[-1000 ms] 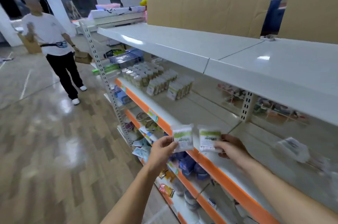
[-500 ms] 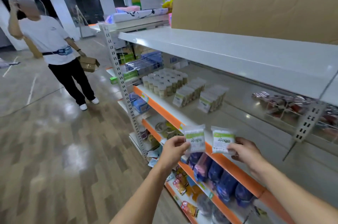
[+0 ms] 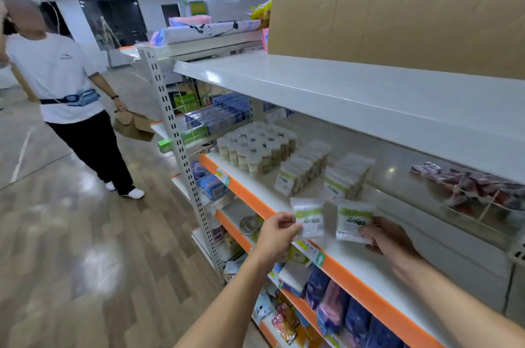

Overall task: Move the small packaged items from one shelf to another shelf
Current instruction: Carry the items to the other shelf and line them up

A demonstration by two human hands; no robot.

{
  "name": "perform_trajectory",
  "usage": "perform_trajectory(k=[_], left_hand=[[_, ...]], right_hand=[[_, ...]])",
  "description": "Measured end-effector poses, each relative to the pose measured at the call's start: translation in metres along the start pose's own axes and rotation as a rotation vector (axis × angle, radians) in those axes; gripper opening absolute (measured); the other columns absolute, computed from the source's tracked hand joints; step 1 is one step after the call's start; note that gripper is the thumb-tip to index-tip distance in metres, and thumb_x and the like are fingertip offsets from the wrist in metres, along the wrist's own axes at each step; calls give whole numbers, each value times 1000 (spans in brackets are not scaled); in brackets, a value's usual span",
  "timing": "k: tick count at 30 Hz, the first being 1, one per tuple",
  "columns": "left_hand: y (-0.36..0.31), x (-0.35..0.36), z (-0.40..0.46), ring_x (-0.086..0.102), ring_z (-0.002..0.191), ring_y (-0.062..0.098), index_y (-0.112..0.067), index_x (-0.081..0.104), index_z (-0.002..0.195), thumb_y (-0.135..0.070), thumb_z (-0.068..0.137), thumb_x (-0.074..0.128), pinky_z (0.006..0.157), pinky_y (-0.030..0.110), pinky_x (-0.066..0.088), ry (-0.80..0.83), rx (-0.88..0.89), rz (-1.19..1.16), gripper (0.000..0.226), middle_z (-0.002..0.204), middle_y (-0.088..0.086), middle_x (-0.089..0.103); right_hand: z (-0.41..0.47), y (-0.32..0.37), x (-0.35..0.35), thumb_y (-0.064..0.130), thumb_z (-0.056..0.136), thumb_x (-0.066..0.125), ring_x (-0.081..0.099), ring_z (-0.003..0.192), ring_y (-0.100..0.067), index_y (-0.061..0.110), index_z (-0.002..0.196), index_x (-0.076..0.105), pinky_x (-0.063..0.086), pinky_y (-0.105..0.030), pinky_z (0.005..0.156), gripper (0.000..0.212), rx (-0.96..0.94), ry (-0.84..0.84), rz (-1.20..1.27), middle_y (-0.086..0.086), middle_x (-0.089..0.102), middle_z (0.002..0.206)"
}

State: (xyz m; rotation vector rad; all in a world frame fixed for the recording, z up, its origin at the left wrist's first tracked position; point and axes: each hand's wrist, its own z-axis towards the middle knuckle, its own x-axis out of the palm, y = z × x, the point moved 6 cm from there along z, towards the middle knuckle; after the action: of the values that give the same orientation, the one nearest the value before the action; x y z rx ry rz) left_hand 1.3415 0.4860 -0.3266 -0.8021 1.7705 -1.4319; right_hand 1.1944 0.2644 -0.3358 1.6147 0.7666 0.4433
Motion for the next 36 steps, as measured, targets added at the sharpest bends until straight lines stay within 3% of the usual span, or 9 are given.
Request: perform_trajectory(k=[3,7,12,17,22,26,30,33,36], left_hand=[[0,5,29,59,67,3,-14,70,103,-18,91,69,58,15,45,28,1,46,13,97,0,70],[-6,14,64,64,84,1,-10,66,116,-13,92,68,70,7,49,66,35,74,25,99,-6,68],[-2,27,95,66,101,12,-13,67,122,-12,90,70,92,23,50,111,35,130,32,109,-1,70],[6,43,119,63,98,4,-28,66,115,-15,90,69,84,16,47,166,17,149,28,100,-15,67],[3,51,141,57,91,-12,-30,64,115,-14,93,66,71,-2,42,203,71,225,27,102,-21,62],[-1,55,151,64,89,-7,-33,64,105,-12,92,67,67,4,47,209,67,163,26,101,-12,70],[-5,56,157,61,83,-9,-33,63,101,-12,91,68,59,0,42,174,98,177,24,94,-15,68],[-7,58,158,65,86,-1,-31,65,98,-10,92,66,61,3,44,196,109,184,22,94,-12,70],[-14,62,159,67,89,8,-34,65,92,-9,94,61,71,16,49,229,123,202,25,95,-9,71]], right_hand=[[20,2,-2,3,83,68,67,81,-18,14,86,71,55,-29,64,12,-1,-45,-13,-3,73,85],[47,6,-11,6,82,71,71,80,-21,18,86,71,62,-40,73,12,6,-86,-55,-2,75,83],[61,-3,-22,6,81,73,72,81,-22,20,88,72,60,-31,64,15,33,-132,-71,2,76,75],[56,-5,-28,4,80,72,70,77,-30,16,81,73,57,-42,72,12,35,-176,-123,-7,76,77],[43,4,-22,5,83,71,66,78,-25,12,88,72,49,-37,70,8,0,-206,-161,-12,74,86],[30,14,-8,6,83,72,70,81,-10,22,92,71,51,-24,67,19,-26,-232,-134,3,76,88],[28,8,13,-1,80,75,72,77,-4,18,101,64,49,-10,58,30,-1,-278,-36,4,76,90],[29,2,26,-6,77,77,72,80,-13,7,102,63,51,-13,59,31,11,-306,-9,-8,75,93],[29,-1,39,-1,76,80,72,83,-19,11,98,64,53,-22,66,29,2,-327,-38,-6,75,91]])
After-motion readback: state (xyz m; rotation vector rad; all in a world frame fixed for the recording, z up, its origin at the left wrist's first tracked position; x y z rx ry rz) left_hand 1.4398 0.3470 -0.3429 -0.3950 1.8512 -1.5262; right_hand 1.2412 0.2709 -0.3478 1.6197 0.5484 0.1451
